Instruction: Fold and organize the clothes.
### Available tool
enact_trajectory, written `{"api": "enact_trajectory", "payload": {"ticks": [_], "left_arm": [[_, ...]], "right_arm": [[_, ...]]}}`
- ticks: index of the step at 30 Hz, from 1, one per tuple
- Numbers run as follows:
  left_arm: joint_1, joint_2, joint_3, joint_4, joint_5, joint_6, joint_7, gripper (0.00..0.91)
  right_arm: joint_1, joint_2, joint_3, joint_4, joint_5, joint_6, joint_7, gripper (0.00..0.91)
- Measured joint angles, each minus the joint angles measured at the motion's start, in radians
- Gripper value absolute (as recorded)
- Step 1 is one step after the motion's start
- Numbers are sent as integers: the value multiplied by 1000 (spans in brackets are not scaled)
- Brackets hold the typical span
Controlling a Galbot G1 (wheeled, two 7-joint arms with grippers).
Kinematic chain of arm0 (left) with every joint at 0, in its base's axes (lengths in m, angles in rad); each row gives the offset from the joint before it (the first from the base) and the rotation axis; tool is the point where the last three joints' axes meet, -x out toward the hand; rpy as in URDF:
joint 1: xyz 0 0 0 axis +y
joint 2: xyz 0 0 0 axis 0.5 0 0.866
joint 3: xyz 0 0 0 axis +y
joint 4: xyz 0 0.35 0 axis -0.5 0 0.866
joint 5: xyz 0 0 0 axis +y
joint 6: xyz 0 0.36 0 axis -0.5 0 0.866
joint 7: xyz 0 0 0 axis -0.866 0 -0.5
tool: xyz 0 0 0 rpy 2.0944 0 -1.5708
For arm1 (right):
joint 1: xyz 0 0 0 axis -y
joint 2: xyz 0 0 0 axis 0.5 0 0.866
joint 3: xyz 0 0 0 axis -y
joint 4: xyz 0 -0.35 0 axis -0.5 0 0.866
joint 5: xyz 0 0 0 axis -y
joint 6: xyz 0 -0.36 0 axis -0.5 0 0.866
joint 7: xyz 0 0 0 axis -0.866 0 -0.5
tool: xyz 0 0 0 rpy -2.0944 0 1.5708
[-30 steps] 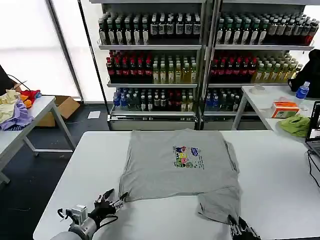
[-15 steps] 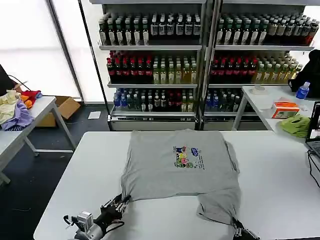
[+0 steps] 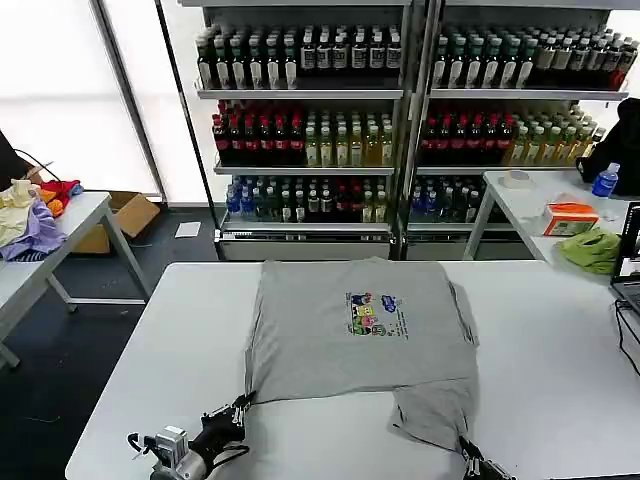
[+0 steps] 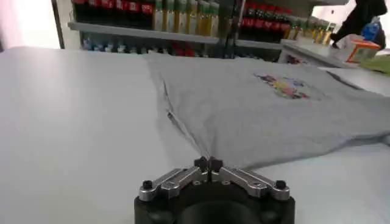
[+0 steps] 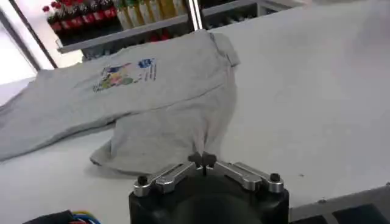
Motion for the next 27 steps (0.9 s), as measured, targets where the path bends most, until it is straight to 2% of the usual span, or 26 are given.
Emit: {"api": "enact_trajectory", "payload": {"ticks": [7, 20, 27], "left_arm": [[35, -18, -32, -48, 3, 16, -5, 0], [169, -5, -141, -176, 5, 27, 9, 0], [254, 2, -194, -233, 6, 41, 25, 0]], "right_arm": [[-78, -10, 23, 57, -8, 36, -29, 0], [-262, -3, 39, 141, -32, 107, -69, 0], [-272, -5, 59, 157, -18, 132, -70, 0]]}}
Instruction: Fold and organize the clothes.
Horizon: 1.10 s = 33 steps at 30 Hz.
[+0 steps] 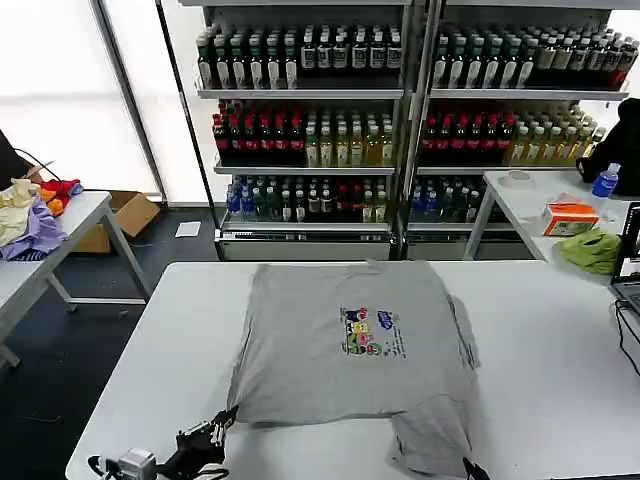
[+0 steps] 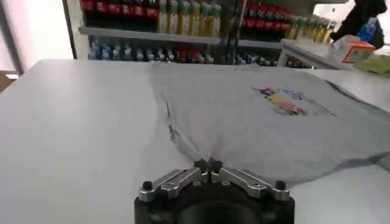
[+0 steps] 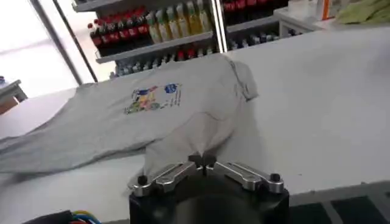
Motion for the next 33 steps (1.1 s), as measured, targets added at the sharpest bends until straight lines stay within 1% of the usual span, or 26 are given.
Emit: {"api": "enact_trajectory", "payload": {"ticks": [4, 10, 17, 23, 24, 30, 31, 32, 33], "left_arm": [[2, 3, -7, -4, -6, 5, 9, 0], [-70, -9, -4, 34, -22, 15, 30, 0], [-220, -11, 13, 104, -69, 31, 46, 0], [-368, -34, 41, 185, -93, 49, 56, 10], [-390, -37, 47, 199, -94, 51, 56, 0], [-517, -71, 91, 288, -96, 60, 60, 10], [-536, -77, 99, 302, -96, 62, 61, 50], [-554, -83, 107, 316, -95, 62, 64, 232], [-573, -88, 115, 331, -93, 63, 67, 907]], "right_arm": [[61, -11, 0, -14, 3, 3, 8, 0], [213, -30, -10, -57, 23, -12, 28, 0], [408, -59, -29, -132, 34, -39, 54, 0], [577, -86, -53, -225, 33, -67, 74, 0], [603, -89, -57, -241, 32, -71, 78, 0], [761, -113, -95, -361, 13, -87, 90, 0], [789, -113, -105, -384, 8, -91, 94, 0], [814, -113, -114, -405, 3, -95, 95, 0], [838, -112, -123, -425, -3, -100, 97, 121]]}}
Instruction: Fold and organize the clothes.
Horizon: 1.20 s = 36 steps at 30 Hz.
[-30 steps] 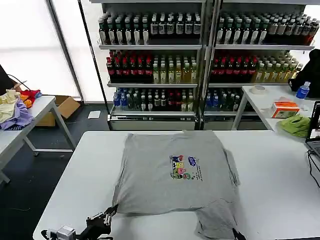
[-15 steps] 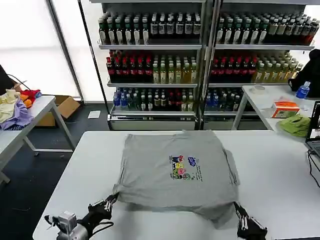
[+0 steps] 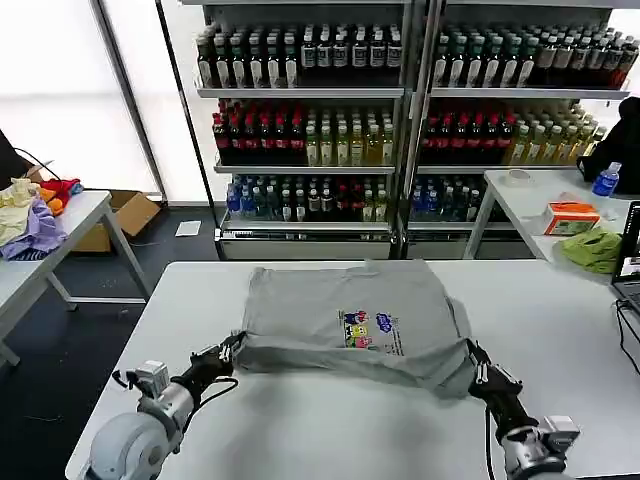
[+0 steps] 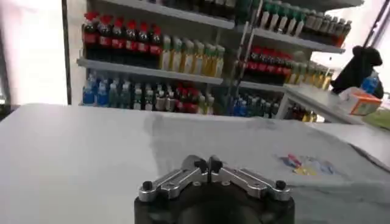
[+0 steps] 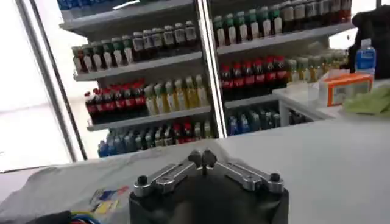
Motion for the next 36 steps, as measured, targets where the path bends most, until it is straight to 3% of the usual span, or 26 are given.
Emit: {"api": "enact_trajectory", "payload": {"ticks": [1, 14, 23, 32, 33, 34, 35, 36], "left_arm": [[-16, -4, 7, 15, 3, 0, 2, 907], [-119, -19, 49, 148, 36, 8, 19, 907], [-60, 9, 5, 104, 70, 10, -3, 907], [15, -14, 16, 42, 110, 16, -21, 907], [16, -19, 20, 41, 113, 16, -24, 907], [18, -23, 25, 41, 116, 15, -24, 907], [19, -26, 29, 42, 118, 15, -24, 907], [18, -29, 33, 44, 119, 14, -24, 826]], "right_arm": [[27, 0, -11, -22, -7, -5, 3, 907], [234, -4, -105, -204, -73, -76, 14, 907], [157, 7, -75, -134, -112, -120, 59, 907], [52, 38, -74, -63, -146, -157, 125, 907], [45, 41, -74, -59, -149, -162, 134, 887], [37, 43, -74, -56, -150, -167, 140, 584], [31, 45, -74, -54, -152, -172, 147, 453], [25, 47, -74, -51, -152, -178, 155, 252]]}}
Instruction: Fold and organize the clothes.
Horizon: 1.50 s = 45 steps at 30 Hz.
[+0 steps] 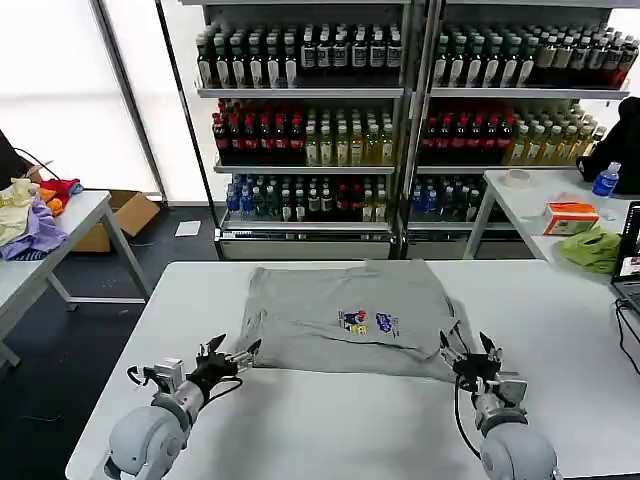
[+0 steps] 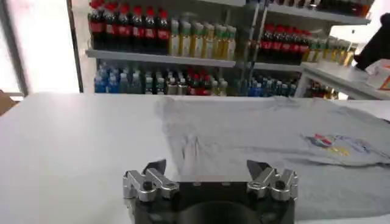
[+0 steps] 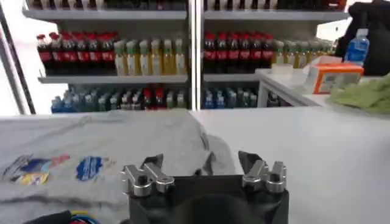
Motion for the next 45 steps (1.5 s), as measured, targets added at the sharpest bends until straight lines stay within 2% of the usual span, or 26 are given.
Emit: {"api": "enact_trajectory", "payload": {"ticks": [1, 2, 3, 5, 6, 7, 8, 9, 10, 11, 12, 21, 34, 45], "left_arm": [[-1, -3, 4, 4, 1, -1, 1, 786], [-2, -5, 6, 9, 1, -2, 1, 766], [-3, -5, 8, 13, 1, -3, 2, 756], [-3, -9, 13, 24, 1, -4, 3, 736], [-2, -10, 15, 28, 0, -5, 3, 615], [-2, -13, 16, 33, -1, -6, 3, 554], [0, -16, 17, 38, -1, -6, 5, 393], [1, -17, 18, 42, 0, -7, 6, 393], [3, -19, 19, 47, 0, -9, 9, 161], [5, -20, 20, 50, 0, -10, 10, 60], [6, -22, 20, 53, 0, -13, 10, 10], [10, -31, 15, 80, 0, -38, 21, 10], [43, -19, 3, 64, -23, -56, 25, 10], [154, 8, -55, -26, -25, -47, 36, 10]], "right_arm": [[-4, 2, 0, 2, 0, -6, 8, 202], [-8, 5, -1, 3, 0, -11, 15, 60], [-12, 7, -2, 3, 0, -17, 22, 0], [-18, 12, -6, 3, 1, -26, 32, 0], [-20, 15, -8, 3, 1, -28, 36, 0], [-22, 17, -11, 3, 1, -30, 38, 0], [-25, 19, -13, 4, 1, -32, 40, 0], [-28, 20, -16, 7, 1, -35, 43, 0], [-28, 21, -18, 10, 1, -37, 46, 0], [-29, 22, -20, 12, 1, -39, 48, 0], [-30, 23, -21, 12, 1, -40, 51, 0], [-39, 15, -18, 13, 9, -40, 52, 0], [-69, -2, -11, 35, 67, -29, 15, 0], [-189, -18, 11, 153, 99, -58, 11, 0]]}}
